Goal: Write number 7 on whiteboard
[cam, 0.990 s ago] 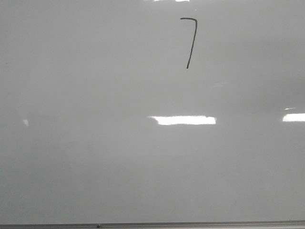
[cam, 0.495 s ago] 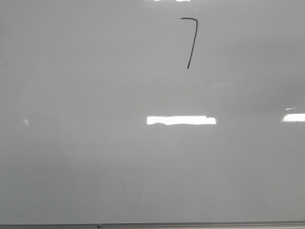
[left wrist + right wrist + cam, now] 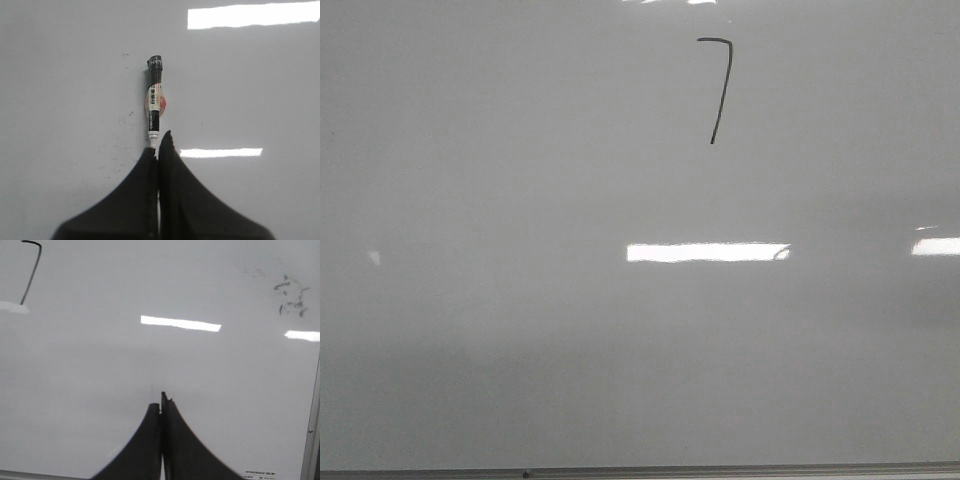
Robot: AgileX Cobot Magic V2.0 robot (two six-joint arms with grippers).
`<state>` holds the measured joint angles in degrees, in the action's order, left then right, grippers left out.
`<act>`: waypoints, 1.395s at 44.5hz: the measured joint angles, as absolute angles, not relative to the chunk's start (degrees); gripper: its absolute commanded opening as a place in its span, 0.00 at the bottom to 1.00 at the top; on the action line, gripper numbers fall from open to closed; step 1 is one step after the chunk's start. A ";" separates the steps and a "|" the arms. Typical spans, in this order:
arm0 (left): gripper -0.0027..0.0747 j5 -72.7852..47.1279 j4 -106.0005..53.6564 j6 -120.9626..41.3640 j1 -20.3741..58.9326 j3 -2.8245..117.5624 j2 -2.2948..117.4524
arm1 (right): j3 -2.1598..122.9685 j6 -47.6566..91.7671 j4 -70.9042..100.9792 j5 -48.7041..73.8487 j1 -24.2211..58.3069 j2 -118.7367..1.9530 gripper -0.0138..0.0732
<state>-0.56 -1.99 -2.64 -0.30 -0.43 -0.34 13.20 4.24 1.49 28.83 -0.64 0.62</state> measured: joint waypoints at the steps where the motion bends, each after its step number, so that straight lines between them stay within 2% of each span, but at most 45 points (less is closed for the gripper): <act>1: 0.01 -0.56 -1.99 -2.64 -0.30 -0.43 -0.34 | 11.95 4.24 1.49 27.37 -0.96 0.67 0.08; 13: 0.01 -0.53 -1.99 -2.64 -0.30 -0.43 -0.34 | 1.20 4.24 1.49 9.50 -1.49 0.67 0.08; 22: 0.01 -0.44 -1.99 -2.64 -0.30 -0.43 -0.34 | -1.52 4.24 3.73 0.37 -1.49 0.67 0.08; 53: 0.01 -0.44 -1.99 -2.64 -0.30 -0.43 -0.34 | -1.52 4.09 4.44 1.02 -1.16 0.67 0.08; 62: 0.01 -0.44 -1.99 -2.64 -0.30 -0.43 -0.34 | -1.52 -3.39 -2.85 0.00 -1.16 0.67 0.08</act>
